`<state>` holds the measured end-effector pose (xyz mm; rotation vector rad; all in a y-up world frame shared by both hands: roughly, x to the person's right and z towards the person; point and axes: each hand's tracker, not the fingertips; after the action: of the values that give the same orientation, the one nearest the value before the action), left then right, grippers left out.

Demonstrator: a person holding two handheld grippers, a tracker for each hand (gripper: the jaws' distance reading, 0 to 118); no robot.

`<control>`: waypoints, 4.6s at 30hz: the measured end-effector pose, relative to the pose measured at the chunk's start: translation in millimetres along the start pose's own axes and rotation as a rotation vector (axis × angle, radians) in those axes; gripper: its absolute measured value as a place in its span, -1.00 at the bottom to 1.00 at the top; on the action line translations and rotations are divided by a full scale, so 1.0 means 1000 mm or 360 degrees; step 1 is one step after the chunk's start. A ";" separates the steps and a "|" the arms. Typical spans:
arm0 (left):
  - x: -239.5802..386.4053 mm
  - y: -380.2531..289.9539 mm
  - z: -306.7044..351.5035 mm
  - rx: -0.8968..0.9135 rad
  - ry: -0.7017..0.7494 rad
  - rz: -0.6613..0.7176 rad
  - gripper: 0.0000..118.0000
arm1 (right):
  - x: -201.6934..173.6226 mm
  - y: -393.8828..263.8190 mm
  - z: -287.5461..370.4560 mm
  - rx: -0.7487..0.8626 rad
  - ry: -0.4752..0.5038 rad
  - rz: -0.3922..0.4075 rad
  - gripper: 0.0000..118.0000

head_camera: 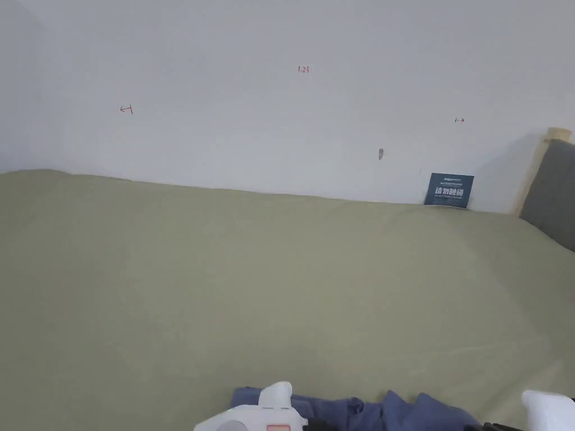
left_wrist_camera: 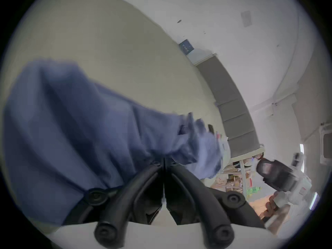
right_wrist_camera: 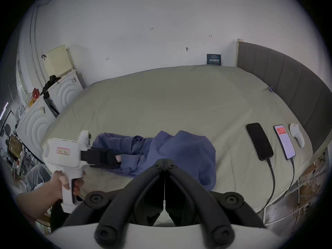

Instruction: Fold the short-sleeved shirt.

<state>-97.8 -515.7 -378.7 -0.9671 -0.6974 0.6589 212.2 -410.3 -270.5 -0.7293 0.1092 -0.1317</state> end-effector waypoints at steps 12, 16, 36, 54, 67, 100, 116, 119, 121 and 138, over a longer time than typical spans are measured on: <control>-0.078 0.060 0.117 0.0034 0.0001 0.0065 -0.98 | -0.008 0.000 -0.003 -0.0013 0.0032 0.0042 -1.00; -0.097 0.062 0.118 0.0067 0.0004 0.0075 -0.03 | -0.008 -0.003 -0.001 -0.0039 0.0029 0.0071 -1.00; -0.130 0.051 0.074 0.0084 -0.0221 0.0547 -0.88 | 0.001 -0.004 0.004 -0.0096 -0.0050 0.0104 -1.00; -0.096 0.082 0.283 0.0351 0.0409 0.0102 -0.88 | -0.023 0.024 -0.018 -0.0055 0.0004 0.0180 -1.00; 0.018 0.083 0.075 -0.0264 0.0246 -0.0303 -0.86 | -0.022 0.010 -0.015 -0.0085 0.0026 0.0155 -1.00; 0.014 -0.018 -0.006 0.0057 0.0348 -0.0084 -0.77 | -0.042 0.008 -0.054 -0.0125 0.0148 0.0070 -1.00; -0.074 0.028 0.186 0.0317 0.0362 -0.0018 -0.76 | -0.111 0.039 -0.178 -0.0624 0.0769 0.0056 -1.00; -0.094 0.033 0.188 0.0317 0.0375 0.0080 -0.76 | -0.110 0.032 -0.213 -0.0728 0.0579 0.0118 -1.00; -0.107 0.037 0.186 0.0296 0.0338 0.0153 -0.76 | -0.100 0.026 -0.224 -0.0720 0.0593 0.0004 -1.00; -0.109 0.030 0.086 0.0078 -0.0016 0.0286 0.08 | -0.074 0.009 -0.215 -0.0564 0.0751 -0.0174 -1.00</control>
<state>-236.0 -543.0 -396.6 -0.9888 -0.6048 0.8352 108.7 -533.4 -431.6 -1.0482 0.5538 -0.3955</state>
